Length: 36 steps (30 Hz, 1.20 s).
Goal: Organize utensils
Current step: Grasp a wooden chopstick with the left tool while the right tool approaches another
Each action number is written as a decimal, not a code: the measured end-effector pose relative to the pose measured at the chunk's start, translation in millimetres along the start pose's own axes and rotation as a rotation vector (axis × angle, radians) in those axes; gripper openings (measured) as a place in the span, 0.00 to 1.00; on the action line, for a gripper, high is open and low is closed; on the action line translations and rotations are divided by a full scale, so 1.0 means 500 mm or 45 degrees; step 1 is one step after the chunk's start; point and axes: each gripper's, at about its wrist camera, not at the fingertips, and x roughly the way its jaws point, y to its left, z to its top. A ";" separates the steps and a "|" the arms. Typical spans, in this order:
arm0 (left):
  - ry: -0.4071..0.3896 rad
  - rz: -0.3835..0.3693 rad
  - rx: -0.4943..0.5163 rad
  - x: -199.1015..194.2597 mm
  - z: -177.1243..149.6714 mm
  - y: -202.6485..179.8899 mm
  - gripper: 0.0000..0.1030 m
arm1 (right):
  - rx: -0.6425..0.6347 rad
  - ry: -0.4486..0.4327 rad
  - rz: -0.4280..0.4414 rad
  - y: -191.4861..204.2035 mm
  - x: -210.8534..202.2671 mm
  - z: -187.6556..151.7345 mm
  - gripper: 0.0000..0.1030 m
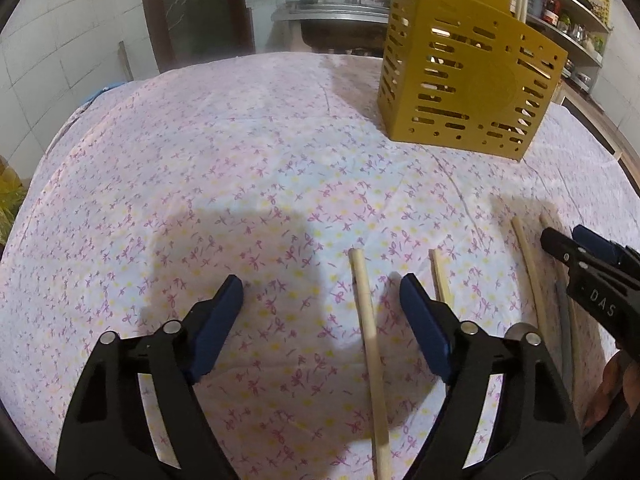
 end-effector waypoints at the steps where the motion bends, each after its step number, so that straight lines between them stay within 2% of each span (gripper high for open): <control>1: 0.002 -0.003 -0.002 0.000 0.001 -0.002 0.70 | 0.002 0.002 0.003 0.001 0.000 0.001 0.45; 2: 0.005 -0.006 -0.002 -0.001 0.001 -0.002 0.67 | 0.004 0.002 0.005 0.002 0.000 0.001 0.42; 4: 0.011 -0.011 0.005 -0.003 0.003 -0.007 0.54 | 0.004 0.002 0.011 0.001 -0.002 0.000 0.37; 7: 0.015 -0.016 0.008 -0.009 0.000 -0.010 0.40 | 0.000 0.004 0.028 0.007 -0.006 -0.003 0.29; 11: 0.026 -0.019 0.004 -0.008 0.005 -0.012 0.28 | 0.003 0.009 0.036 0.006 -0.008 -0.004 0.24; 13: 0.032 -0.020 -0.001 -0.004 0.012 -0.011 0.18 | 0.004 0.010 0.033 0.008 -0.005 0.000 0.21; 16: 0.045 -0.032 -0.009 0.003 0.023 -0.008 0.09 | -0.039 0.027 0.007 0.022 0.003 0.013 0.13; 17: 0.045 -0.032 -0.009 0.005 0.025 -0.008 0.07 | -0.052 0.036 0.008 0.028 0.004 0.014 0.08; 19: 0.042 -0.035 -0.005 0.005 0.026 -0.008 0.06 | -0.061 0.043 0.007 0.032 0.005 0.020 0.07; 24: 0.032 -0.029 0.014 0.008 0.028 -0.013 0.05 | -0.067 0.013 -0.001 0.039 0.002 0.015 0.06; 30: 0.015 -0.053 0.014 0.005 0.030 -0.013 0.04 | -0.003 -0.025 0.064 0.020 -0.012 0.015 0.06; 33: -0.025 -0.063 0.013 -0.011 0.032 -0.013 0.04 | 0.012 -0.083 0.080 0.015 -0.036 0.016 0.06; 36: -0.112 -0.053 0.027 -0.041 0.033 -0.015 0.04 | 0.040 -0.159 0.100 0.004 -0.065 0.019 0.05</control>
